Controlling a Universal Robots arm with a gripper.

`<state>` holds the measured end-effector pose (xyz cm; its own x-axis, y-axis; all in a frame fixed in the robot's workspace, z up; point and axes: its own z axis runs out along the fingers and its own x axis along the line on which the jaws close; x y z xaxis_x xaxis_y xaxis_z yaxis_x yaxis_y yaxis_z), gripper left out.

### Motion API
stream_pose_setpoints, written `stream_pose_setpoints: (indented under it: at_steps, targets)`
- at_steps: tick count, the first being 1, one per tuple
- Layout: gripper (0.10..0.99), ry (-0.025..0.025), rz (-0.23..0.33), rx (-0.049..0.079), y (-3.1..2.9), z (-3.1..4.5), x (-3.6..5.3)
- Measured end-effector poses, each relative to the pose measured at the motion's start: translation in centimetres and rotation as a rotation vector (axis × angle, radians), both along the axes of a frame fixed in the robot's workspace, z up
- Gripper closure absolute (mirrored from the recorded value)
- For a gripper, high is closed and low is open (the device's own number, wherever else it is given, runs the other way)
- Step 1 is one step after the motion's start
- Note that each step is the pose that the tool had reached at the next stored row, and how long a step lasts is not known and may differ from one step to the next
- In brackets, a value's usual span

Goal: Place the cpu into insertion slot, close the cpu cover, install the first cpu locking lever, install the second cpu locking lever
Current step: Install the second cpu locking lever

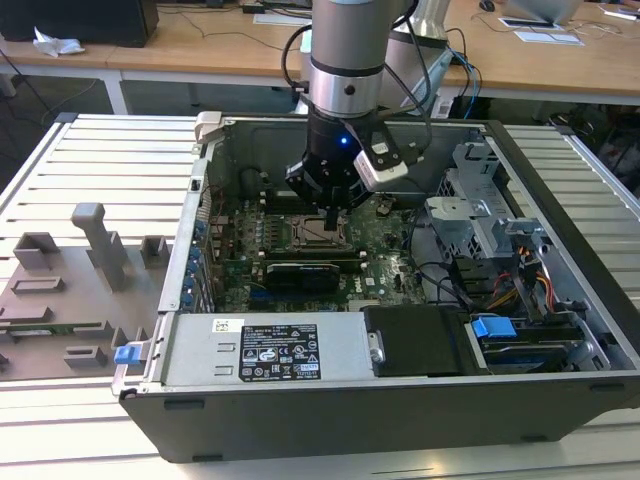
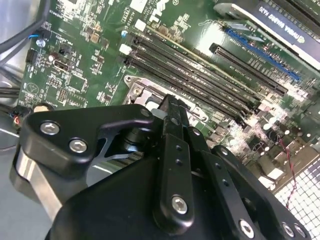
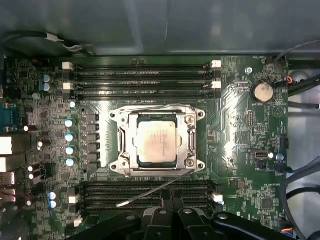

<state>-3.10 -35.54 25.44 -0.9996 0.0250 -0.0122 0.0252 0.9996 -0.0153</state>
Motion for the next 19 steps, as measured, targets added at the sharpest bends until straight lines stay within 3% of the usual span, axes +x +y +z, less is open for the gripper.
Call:
stream_pose_setpoints:
  at_steps: [1,4,5,6,10,19]
  targets:
    - [0.98,0.0001,0.0,0.037,-0.48,-0.04,-0.08]
    - [0.98,0.0,0.0,0.091,-1.32,-0.15,-0.42]
    - [0.98,0.0001,0.0,0.099,-1.7,-0.25,-0.63]
    - [0.98,0.0,0.0,0.104,-2.05,-0.43,-0.82]
    - [0.98,0.0,0.0,0.117,-2.57,-0.91,-1.65]
    - [0.98,0.0002,0.002,0.117,-2.54,-2.79,-3.24]
